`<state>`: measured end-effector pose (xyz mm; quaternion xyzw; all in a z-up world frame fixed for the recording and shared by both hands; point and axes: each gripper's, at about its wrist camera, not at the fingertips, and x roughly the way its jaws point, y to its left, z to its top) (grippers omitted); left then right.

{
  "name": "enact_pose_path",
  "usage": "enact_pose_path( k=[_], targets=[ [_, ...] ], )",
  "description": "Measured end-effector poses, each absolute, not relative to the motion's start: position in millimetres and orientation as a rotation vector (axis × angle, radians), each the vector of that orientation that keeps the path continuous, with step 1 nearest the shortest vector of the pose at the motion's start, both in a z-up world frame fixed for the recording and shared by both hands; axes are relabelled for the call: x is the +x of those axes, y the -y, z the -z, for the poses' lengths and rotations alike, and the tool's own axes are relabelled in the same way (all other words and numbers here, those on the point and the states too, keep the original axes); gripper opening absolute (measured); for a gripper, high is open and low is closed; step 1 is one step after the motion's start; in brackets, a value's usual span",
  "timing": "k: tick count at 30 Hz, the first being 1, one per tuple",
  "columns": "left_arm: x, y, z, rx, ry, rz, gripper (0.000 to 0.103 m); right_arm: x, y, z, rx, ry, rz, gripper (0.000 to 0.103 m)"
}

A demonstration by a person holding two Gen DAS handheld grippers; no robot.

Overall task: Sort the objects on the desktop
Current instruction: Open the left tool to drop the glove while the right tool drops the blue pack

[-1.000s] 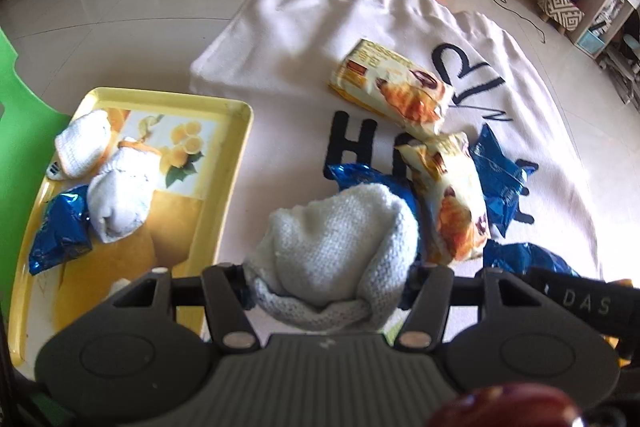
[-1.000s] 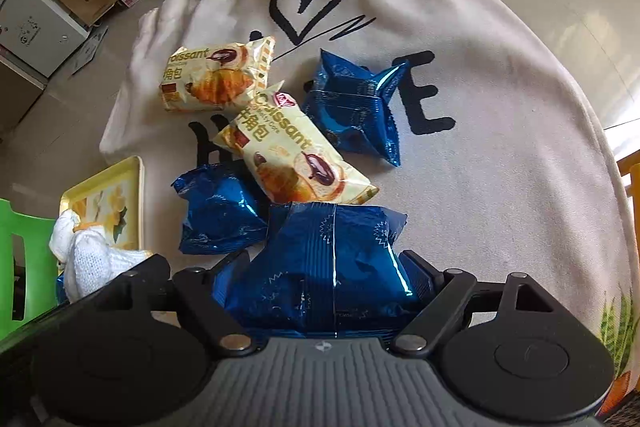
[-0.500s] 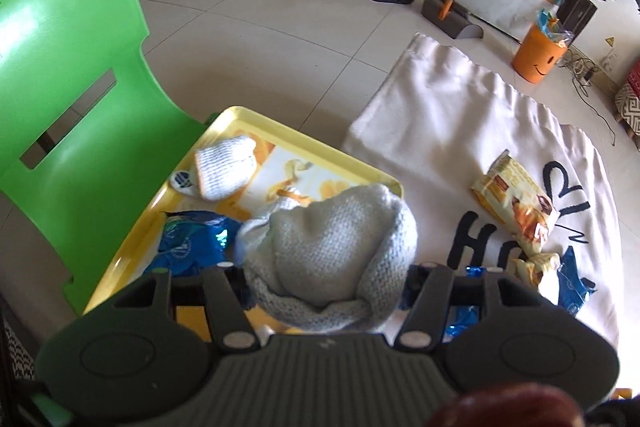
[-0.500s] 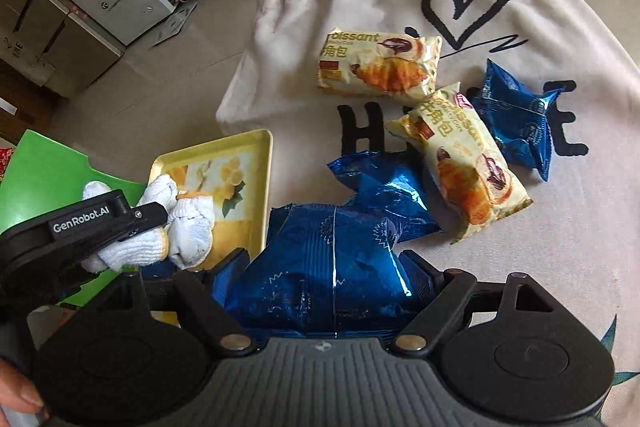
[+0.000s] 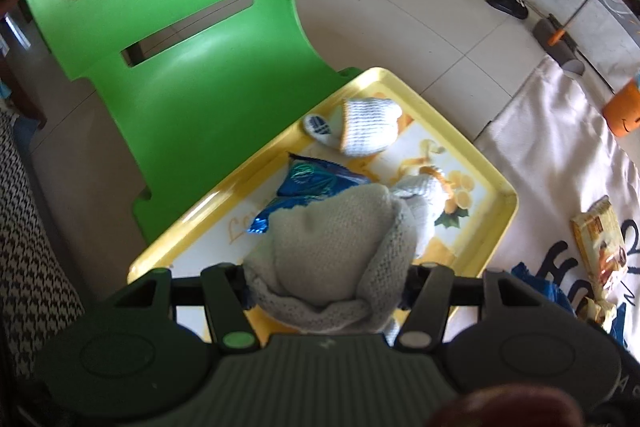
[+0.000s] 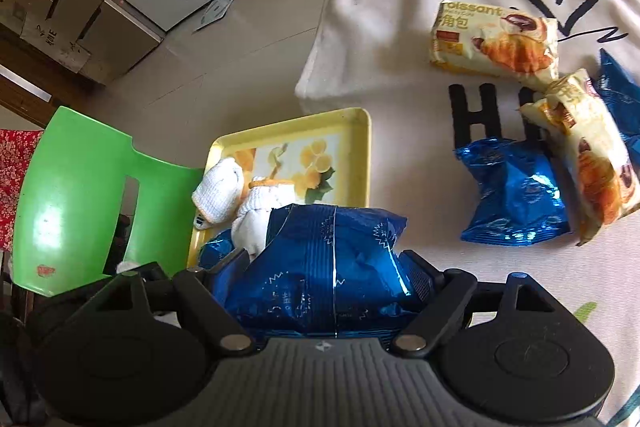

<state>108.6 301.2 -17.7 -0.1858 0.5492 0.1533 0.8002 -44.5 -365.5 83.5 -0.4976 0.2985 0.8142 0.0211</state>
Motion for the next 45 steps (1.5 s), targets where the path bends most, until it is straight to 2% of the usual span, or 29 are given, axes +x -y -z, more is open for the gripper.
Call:
enact_pose_path(
  k=[3, 5, 6, 8, 10, 11, 15, 34, 45],
  targets=[
    [104.0, -312.8, 20.6, -0.427, -1.182, -0.374, 0.056, -53.0, 377.4, -78.4, -1.555, -0.957, -2.55, 0.082],
    [103.4, -317.4, 22.0, -0.436, -1.188, -0.412, 0.061, -57.9, 381.5, -75.2, -1.571, -0.976, -2.556, 0.083],
    [102.8, -319.4, 21.7, -0.442, -1.187, -0.425, 0.067, -60.7, 383.1, -73.2, -1.578, -0.99, -2.555, 0.083],
    [102.9, -320.6, 20.2, -0.442, -1.177, -0.435, 0.071, -63.9, 383.1, -71.4, -1.579, -1.014, -2.551, 0.083],
    [103.8, -319.6, 17.7, -0.432, -1.169, -0.435, 0.09, -65.3, 381.0, -70.0, -1.572, -1.054, -2.552, 0.087],
    [103.1, -318.8, 15.7, -0.431, -1.159, -0.439, 0.092, -65.4, 378.3, -69.4, -1.561, -1.092, -2.544, 0.087],
    [103.8, -315.0, 12.3, -0.422, -1.141, -0.422, 0.093, -63.8, 369.8, -70.4, -1.544, -1.144, -2.516, 0.087],
    [103.3, -267.2, -1.9, -0.295, -1.065, -0.31, 0.102, -41.7, 339.2, -99.7, -1.521, -0.79, -2.593, 0.087],
    [101.8, -229.2, 1.0, -0.229, -1.073, -0.208, 0.102, -21.2, 291.9, -107.3, -1.467, -0.762, -2.524, 0.087]
  ],
)
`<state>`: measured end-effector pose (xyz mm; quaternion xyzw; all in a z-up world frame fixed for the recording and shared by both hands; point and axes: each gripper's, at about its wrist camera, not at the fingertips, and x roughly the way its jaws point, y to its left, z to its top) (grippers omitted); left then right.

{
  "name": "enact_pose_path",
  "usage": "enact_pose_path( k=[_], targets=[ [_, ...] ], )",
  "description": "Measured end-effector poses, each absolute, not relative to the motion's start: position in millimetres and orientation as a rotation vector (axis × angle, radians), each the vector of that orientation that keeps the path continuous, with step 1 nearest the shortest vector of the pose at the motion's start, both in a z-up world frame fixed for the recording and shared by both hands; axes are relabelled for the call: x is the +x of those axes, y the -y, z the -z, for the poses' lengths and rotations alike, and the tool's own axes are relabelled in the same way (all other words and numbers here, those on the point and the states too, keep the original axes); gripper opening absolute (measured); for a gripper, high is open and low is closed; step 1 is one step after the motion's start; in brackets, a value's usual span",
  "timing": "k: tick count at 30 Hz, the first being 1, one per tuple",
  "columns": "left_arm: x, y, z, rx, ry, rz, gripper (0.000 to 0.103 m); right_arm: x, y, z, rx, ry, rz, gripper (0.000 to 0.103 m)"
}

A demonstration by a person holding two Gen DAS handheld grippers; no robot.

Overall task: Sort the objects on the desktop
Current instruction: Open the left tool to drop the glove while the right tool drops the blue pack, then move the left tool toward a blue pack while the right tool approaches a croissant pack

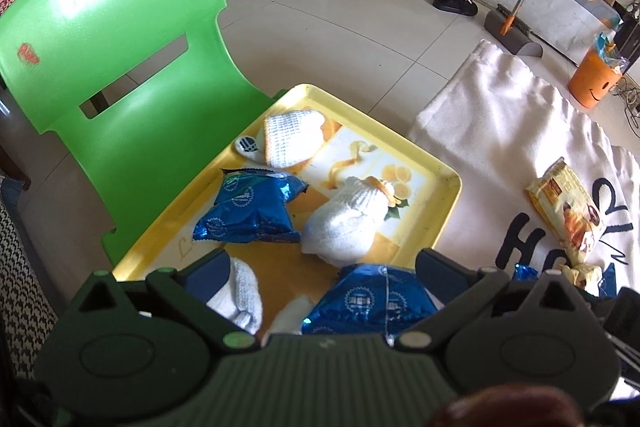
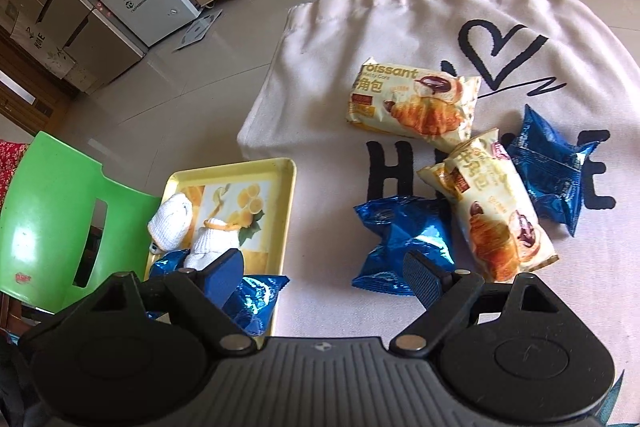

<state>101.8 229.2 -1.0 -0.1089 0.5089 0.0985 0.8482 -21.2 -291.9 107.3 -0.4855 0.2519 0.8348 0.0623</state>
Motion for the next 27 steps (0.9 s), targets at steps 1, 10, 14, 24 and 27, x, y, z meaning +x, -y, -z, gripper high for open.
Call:
enact_pose_path(
  k=[1, 10, 14, 24, 27],
  targets=[
    [101.6, -225.9, 1.0, -0.226, -1.072, -0.2, 0.102, -19.5, 287.8, -107.2, -1.462, -0.76, -2.511, 0.087],
    [96.2, -196.2, -0.9, -0.176, -1.067, -0.135, 0.102, -5.9, 251.8, -104.2, -1.413, -0.828, -2.422, 0.087],
    [92.1, -178.5, -4.3, -0.153, -1.055, -0.083, 0.102, 1.3, 240.0, -108.6, -1.343, -0.819, -2.404, 0.088],
    [82.0, -126.0, 0.3, -0.103, -1.1, 0.08, 0.102, 23.8, 197.3, -115.7, -1.255, -0.761, -2.344, 0.09],
    [84.6, -111.8, 5.4, -0.09, -1.128, 0.103, 0.102, 30.8, 186.9, -113.8, -1.279, -0.764, -2.335, 0.091]
  ],
)
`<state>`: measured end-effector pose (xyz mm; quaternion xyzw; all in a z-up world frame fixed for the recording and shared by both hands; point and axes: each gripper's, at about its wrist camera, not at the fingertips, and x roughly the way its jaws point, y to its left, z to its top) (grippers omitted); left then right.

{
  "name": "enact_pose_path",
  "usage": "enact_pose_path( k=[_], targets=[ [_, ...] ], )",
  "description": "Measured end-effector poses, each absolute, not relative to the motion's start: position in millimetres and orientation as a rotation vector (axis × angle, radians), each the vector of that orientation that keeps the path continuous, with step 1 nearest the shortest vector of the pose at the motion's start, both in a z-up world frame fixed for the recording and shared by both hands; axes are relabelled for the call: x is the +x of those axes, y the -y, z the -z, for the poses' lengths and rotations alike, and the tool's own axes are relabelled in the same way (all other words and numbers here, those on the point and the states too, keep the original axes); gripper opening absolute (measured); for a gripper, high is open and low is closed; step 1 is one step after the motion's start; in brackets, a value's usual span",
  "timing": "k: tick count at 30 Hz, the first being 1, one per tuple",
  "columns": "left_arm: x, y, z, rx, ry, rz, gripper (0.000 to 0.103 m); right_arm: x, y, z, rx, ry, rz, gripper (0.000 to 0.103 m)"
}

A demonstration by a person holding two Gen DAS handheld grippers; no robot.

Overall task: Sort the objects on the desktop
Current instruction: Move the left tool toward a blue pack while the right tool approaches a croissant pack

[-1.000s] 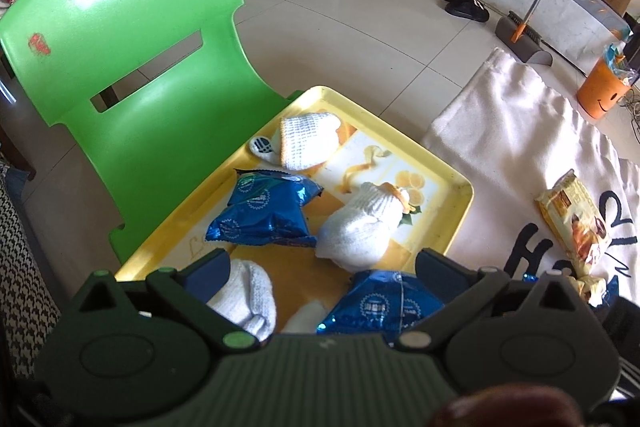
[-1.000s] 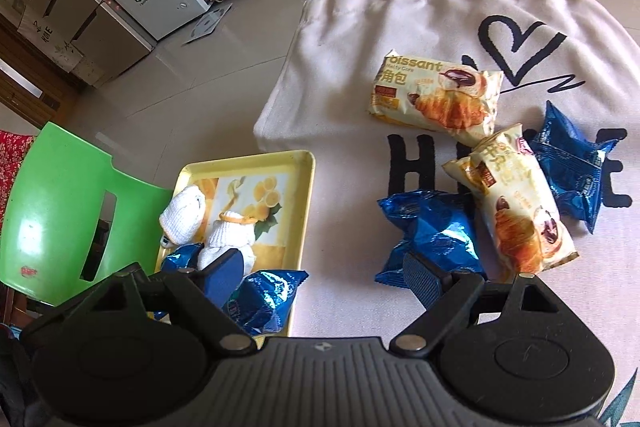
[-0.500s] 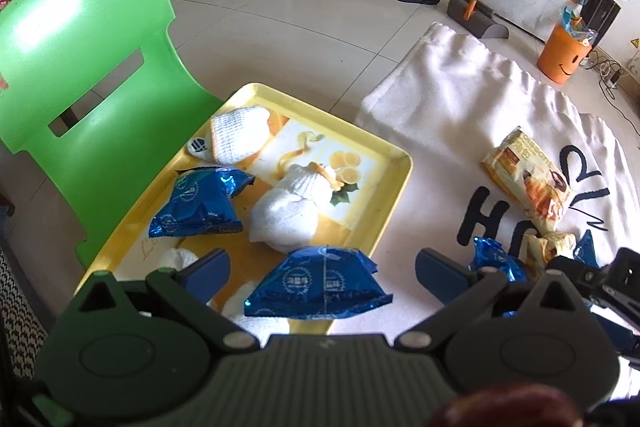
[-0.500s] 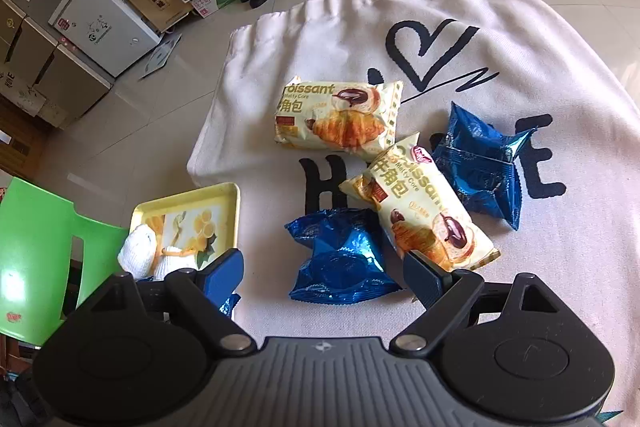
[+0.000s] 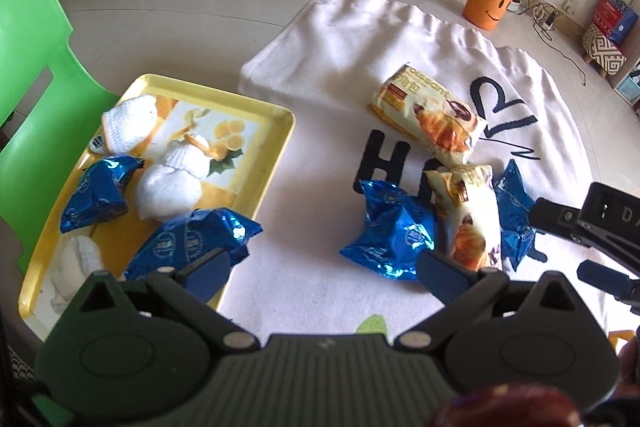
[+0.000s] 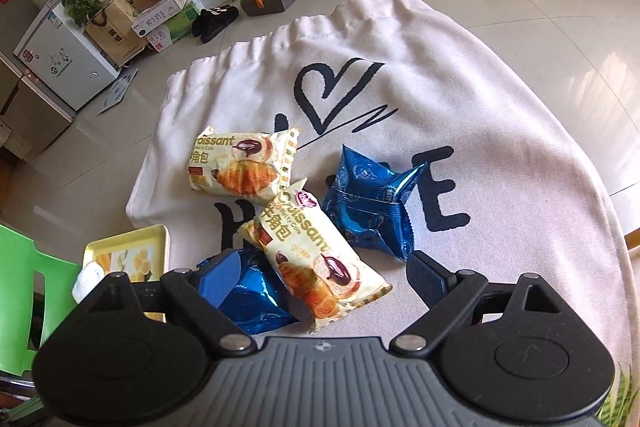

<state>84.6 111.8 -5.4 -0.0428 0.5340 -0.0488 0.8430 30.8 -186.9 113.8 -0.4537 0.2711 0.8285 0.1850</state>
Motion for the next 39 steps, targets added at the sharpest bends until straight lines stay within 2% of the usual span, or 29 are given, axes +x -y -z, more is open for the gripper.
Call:
enact_pose_path(
  k=[3, 6, 10, 16, 21, 25, 28, 35, 39],
  targets=[
    [91.1, -101.9, 11.2, -0.097, -1.165, 0.093, 0.102, 38.0, 177.5, -112.2, -1.288, -0.778, -2.337, 0.092],
    [99.1, -92.7, 15.4, -0.09, -1.177, 0.076, 0.102, 40.7, 170.4, -105.4, -1.339, -0.772, -2.312, 0.097],
    [112.9, -81.4, 22.3, -0.041, -1.155, 0.056, 0.102, 41.4, 162.0, -90.1, -1.37, -0.805, -2.287, 0.097],
    [124.6, -76.2, 45.5, 0.037, -1.147, 0.046, 0.102, 31.0, 152.0, -70.0, -1.358, -0.988, -2.282, 0.097],
    [131.1, -75.6, 57.7, 0.043, -1.167, 0.068, 0.102, 17.1, 153.7, -55.7, -1.374, -1.021, -2.296, 0.097],
    [133.6, -76.7, 61.7, 0.022, -1.174, 0.092, 0.102, 10.4, 153.9, -39.4, -1.406, -1.152, -2.26, 0.096],
    [134.3, -73.9, 63.7, 0.041, -1.172, 0.098, 0.102, 4.5, 157.8, -33.4, -1.417, -1.13, -2.252, 0.096],
    [133.5, -60.9, 67.5, 0.084, -1.166, 0.139, 0.102, -2.3, 164.0, -22.7, -1.397, -1.081, -2.264, 0.089],
    [131.7, -57.3, 71.5, 0.1, -1.171, 0.155, 0.102, 0.6, 163.1, -26.7, -1.419, -1.061, -2.221, 0.078]
  ],
)
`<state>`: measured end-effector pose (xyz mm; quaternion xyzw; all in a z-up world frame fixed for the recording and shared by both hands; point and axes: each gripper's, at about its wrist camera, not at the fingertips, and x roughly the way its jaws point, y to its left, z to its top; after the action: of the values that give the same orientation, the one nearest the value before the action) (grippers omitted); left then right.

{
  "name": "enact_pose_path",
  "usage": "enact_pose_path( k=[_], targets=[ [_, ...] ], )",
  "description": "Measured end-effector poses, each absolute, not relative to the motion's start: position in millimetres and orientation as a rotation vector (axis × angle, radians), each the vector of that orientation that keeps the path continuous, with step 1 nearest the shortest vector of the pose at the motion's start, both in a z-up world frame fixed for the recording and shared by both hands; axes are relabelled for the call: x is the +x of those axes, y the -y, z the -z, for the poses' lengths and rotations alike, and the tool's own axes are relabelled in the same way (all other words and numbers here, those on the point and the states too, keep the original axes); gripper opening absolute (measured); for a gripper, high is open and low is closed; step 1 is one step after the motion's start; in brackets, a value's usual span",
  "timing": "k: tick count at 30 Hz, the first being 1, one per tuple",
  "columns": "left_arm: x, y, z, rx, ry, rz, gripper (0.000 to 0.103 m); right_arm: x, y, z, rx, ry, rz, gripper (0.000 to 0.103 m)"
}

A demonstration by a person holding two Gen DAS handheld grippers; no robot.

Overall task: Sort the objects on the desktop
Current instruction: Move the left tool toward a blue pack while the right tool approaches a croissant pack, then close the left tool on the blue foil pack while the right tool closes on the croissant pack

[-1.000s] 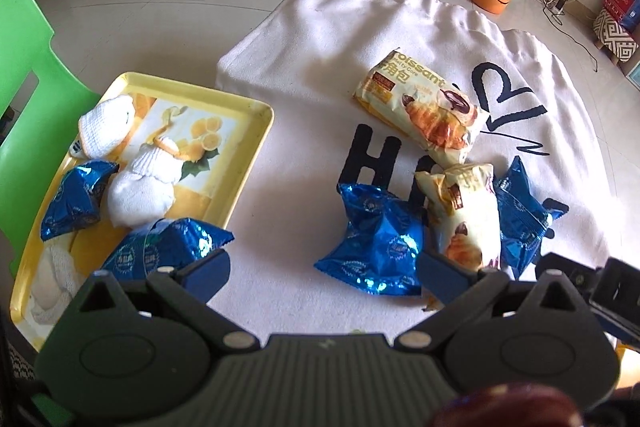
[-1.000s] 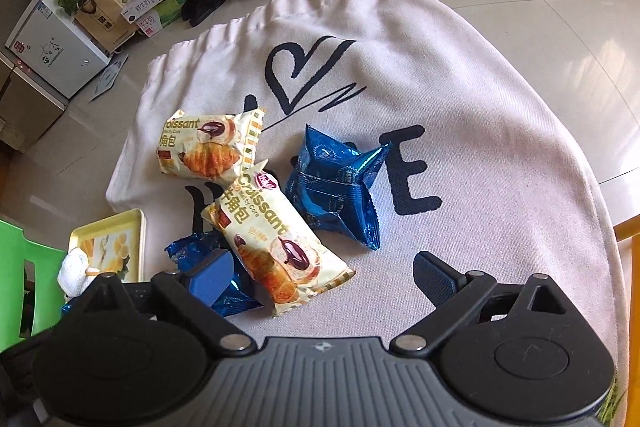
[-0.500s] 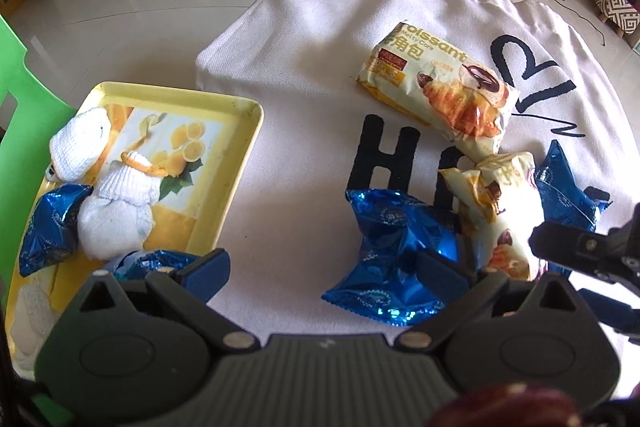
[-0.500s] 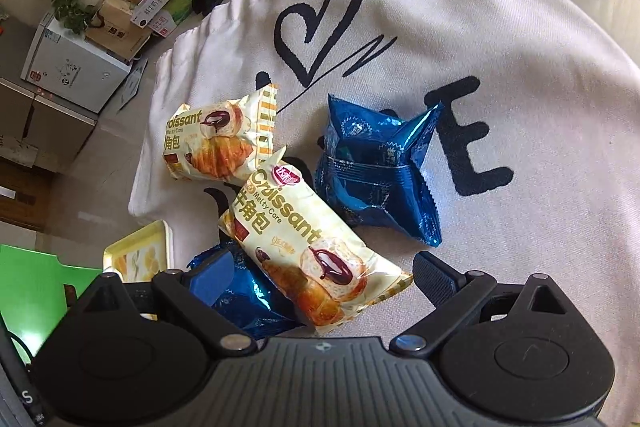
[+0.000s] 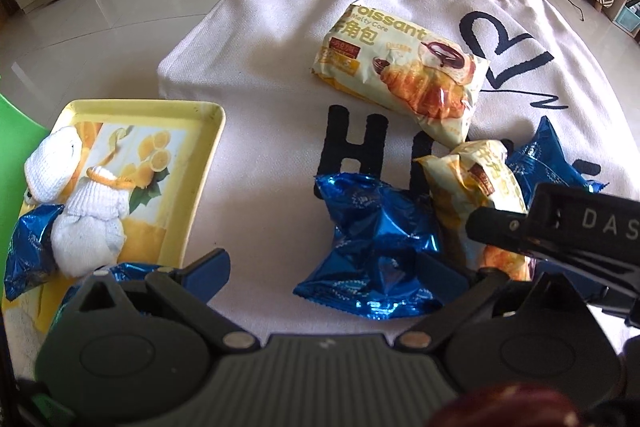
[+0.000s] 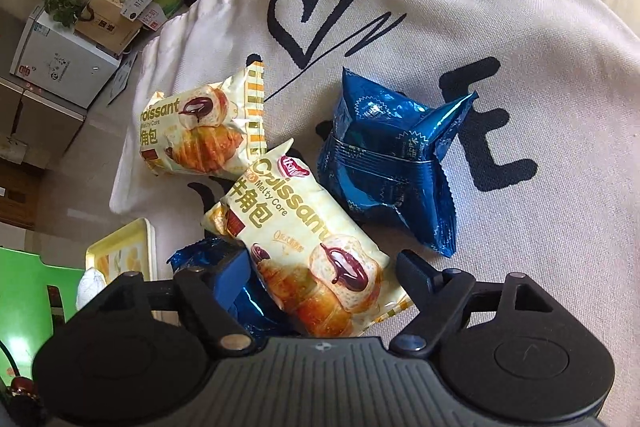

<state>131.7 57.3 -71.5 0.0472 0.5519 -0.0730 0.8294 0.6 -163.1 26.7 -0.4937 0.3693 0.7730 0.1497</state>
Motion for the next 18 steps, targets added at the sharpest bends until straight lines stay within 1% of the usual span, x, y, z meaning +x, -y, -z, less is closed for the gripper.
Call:
enact_pose_path(
  k=[4, 14, 15, 17, 18],
  targets=[
    [129.5, -57.9, 75.5, 0.102, -1.187, 0.159, 0.102, 10.3, 159.8, -31.1, -1.465, -1.033, -2.15, 0.072],
    [127.7, -57.2, 76.8, 0.1, -1.181, 0.183, 0.102, 53.8, 133.2, -42.6, -1.537, -1.031, -1.978, 0.072],
    [127.5, -56.0, 76.5, 0.1, -1.176, 0.189, 0.102, 55.1, 132.4, -44.9, -1.527, -1.045, -1.988, 0.073],
    [128.8, -53.9, 77.4, 0.099, -1.167, 0.2, 0.102, 55.1, 133.3, -49.7, -1.516, -1.074, -2.026, 0.077],
    [129.8, -53.2, 77.6, 0.094, -1.164, 0.203, 0.102, 53.1, 135.1, -51.3, -1.529, -1.065, -2.045, 0.083]
  ],
)
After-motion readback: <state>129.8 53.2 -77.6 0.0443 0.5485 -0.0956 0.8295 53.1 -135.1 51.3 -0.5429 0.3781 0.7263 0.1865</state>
